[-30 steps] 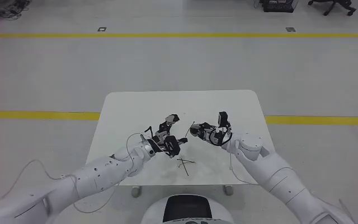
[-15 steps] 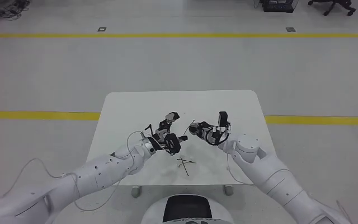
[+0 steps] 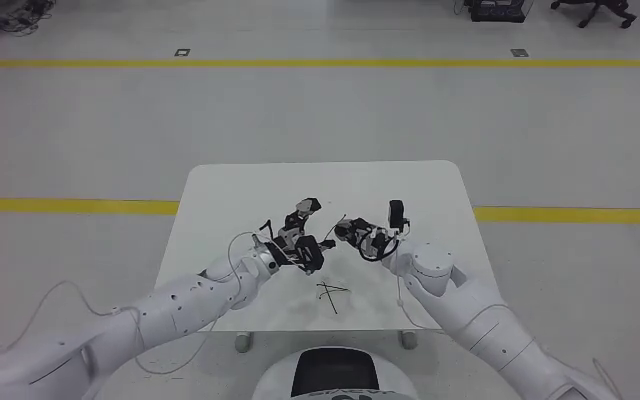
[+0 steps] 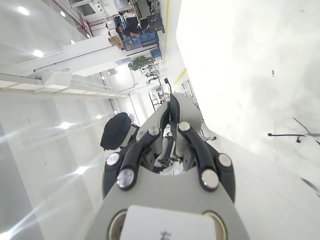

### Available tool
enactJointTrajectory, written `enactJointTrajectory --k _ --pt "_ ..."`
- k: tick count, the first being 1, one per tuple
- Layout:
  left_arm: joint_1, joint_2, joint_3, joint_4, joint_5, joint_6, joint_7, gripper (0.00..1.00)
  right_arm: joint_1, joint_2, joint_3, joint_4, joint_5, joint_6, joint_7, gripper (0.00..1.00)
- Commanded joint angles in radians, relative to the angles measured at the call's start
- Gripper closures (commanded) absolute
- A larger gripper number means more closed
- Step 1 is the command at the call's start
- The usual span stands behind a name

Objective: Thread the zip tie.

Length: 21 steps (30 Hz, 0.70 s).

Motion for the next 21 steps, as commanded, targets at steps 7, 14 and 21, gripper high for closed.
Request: enactJointTrajectory --k 7,14,21 --pt "0.005 -0.01 0.0 0.02 0.0 0.0 0.016 0.33 -0.011 -0.007 0.023 0.013 0.007 -0.014 0.037 1.0" --pt "0.007 -0.018 0.0 0.038 0.0 0.0 0.043 0.51 -0.019 -0.013 0.041 0.015 0.009 -0.024 0.063 1.0" --pt "0.008 -0.026 0.0 0.061 0.0 -0.006 0.065 0.58 -0.033 -0.017 0.065 0.013 0.004 -0.031 0.069 1.0"
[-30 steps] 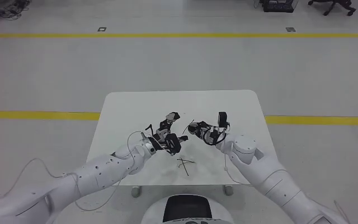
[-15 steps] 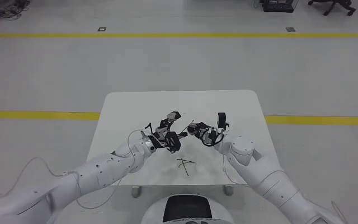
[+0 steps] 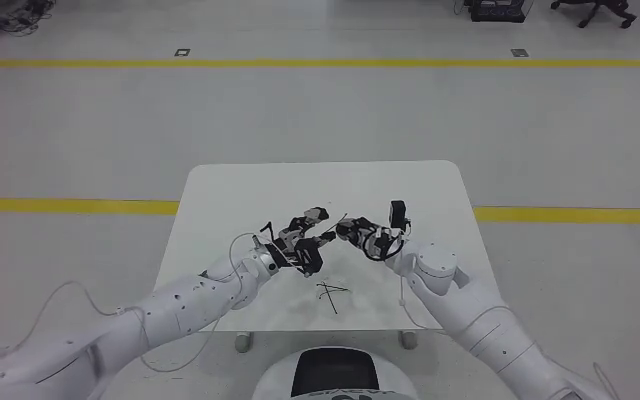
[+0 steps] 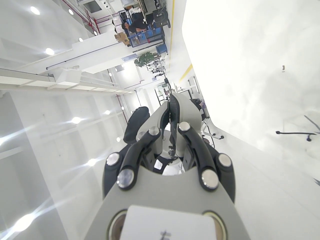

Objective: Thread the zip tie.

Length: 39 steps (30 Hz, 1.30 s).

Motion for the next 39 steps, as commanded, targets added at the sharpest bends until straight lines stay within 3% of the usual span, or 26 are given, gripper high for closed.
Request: enactJointTrajectory --k 1,6,14,39 --pt "-0.001 -0.002 0.0 0.004 0.0 -0.003 0.005 0.59 -0.006 0.0 0.01 -0.002 0.0 -0.004 0.003 1.0" --pt "-0.002 -0.007 0.0 0.011 0.0 -0.008 0.01 0.63 -0.021 0.0 0.031 -0.012 0.002 -0.016 0.028 1.0" --pt "-0.005 -0.013 0.0 0.019 0.0 -0.009 0.017 0.78 -0.029 -0.004 0.048 -0.019 -0.007 -0.007 0.053 1.0" --pt "-0.012 -0.016 0.0 0.023 0.0 -0.038 0.04 0.77 -0.039 -0.024 0.077 -0.022 -0.03 0.015 0.039 1.0"
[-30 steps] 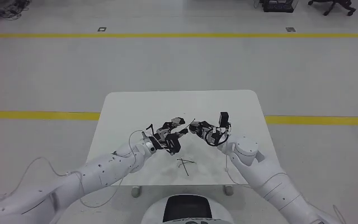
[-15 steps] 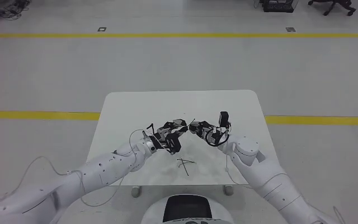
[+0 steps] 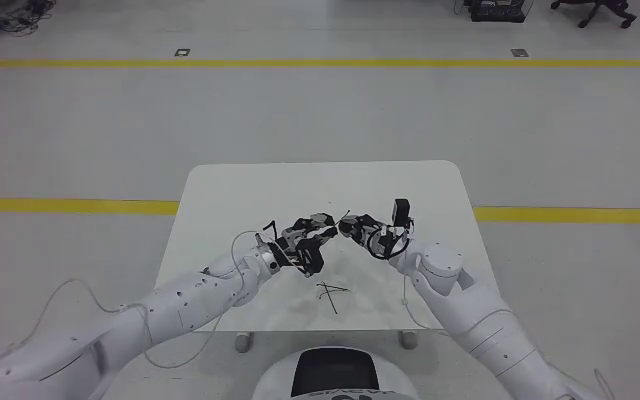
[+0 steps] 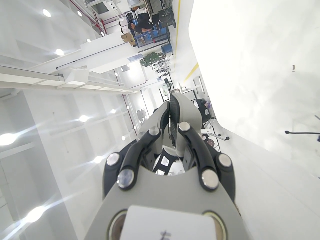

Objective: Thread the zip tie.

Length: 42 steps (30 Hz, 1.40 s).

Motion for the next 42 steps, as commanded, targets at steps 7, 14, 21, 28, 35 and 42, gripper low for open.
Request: enactJointTrajectory --k 7,14,21,28,35,42 --pt "0.0 -0.003 0.0 0.001 0.0 -0.008 -0.002 0.76 0.005 -0.009 0.002 0.018 -0.002 0.004 -0.001 1.0" --pt "0.001 -0.006 0.0 0.005 0.0 -0.008 0.004 0.78 0.012 -0.019 -0.007 0.033 -0.015 0.004 -0.013 1.0" --pt "0.003 -0.012 0.0 0.013 0.0 -0.016 -0.01 0.79 0.004 -0.024 -0.003 0.033 -0.027 -0.007 -0.01 1.0" --pt "-0.001 -0.018 0.0 0.016 0.0 -0.025 -0.023 0.81 -0.004 -0.026 0.007 0.028 -0.046 -0.011 0.006 1.0" --pt "-0.002 -0.02 0.0 0.018 0.0 -0.028 -0.027 0.85 -0.009 -0.029 0.014 0.025 -0.057 -0.009 0.014 1.0" --pt "-0.002 -0.022 0.0 0.02 0.0 -0.035 -0.025 1.0 -0.015 -0.032 0.022 0.023 -0.063 -0.01 0.018 1.0"
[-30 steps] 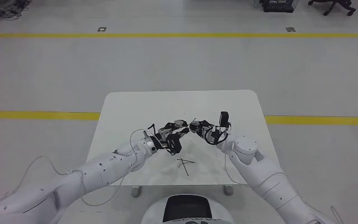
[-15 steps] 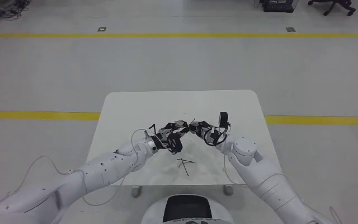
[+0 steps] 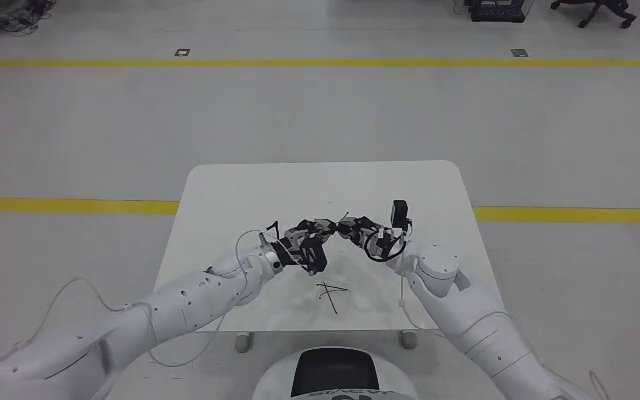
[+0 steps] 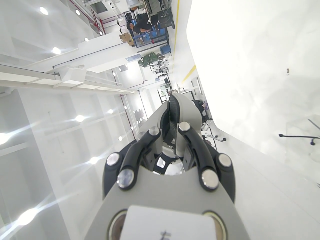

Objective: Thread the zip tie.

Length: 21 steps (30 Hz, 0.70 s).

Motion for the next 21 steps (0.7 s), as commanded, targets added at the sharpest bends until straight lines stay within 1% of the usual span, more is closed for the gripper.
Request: enactJointTrajectory --k 1,6,7,8,11,14,17,19,21 --pt "-0.001 0.0 0.0 0.001 0.0 -0.002 0.001 1.0 -0.001 -0.001 0.002 0.0 -0.001 0.001 0.001 1.0" --pt "-0.001 -0.001 0.0 0.002 0.0 -0.006 0.001 1.0 -0.004 -0.004 0.007 0.0 -0.004 0.002 0.003 1.0" --pt "0.0 -0.001 0.0 0.002 0.0 -0.005 -0.002 1.0 -0.004 -0.004 0.008 0.0 -0.005 0.002 0.003 0.79" --pt "0.002 -0.001 0.0 0.0 0.0 0.001 -0.009 1.0 -0.005 -0.005 0.01 0.001 -0.004 0.003 0.002 0.0" --pt "0.004 0.001 0.0 -0.009 0.0 0.001 -0.029 1.0 -0.007 -0.006 0.014 0.003 -0.004 0.002 0.001 0.0" --pt "0.003 0.01 0.0 -0.035 0.0 -0.012 -0.058 1.0 -0.012 -0.005 0.025 0.005 -0.009 -0.008 0.006 0.0" --pt "0.006 0.025 0.0 -0.072 0.0 -0.033 -0.089 1.0 -0.021 -0.002 0.04 0.006 -0.022 -0.03 0.02 0.0" --pt "0.009 0.039 0.0 -0.099 0.0 -0.055 -0.101 1.0 -0.029 0.001 0.052 0.005 -0.042 -0.053 0.032 0.0" --pt "0.02 0.052 -0.019 -0.12 -0.029 -0.082 -0.105 1.0 -0.037 0.004 0.06 0.002 -0.072 -0.081 0.047 0.0"
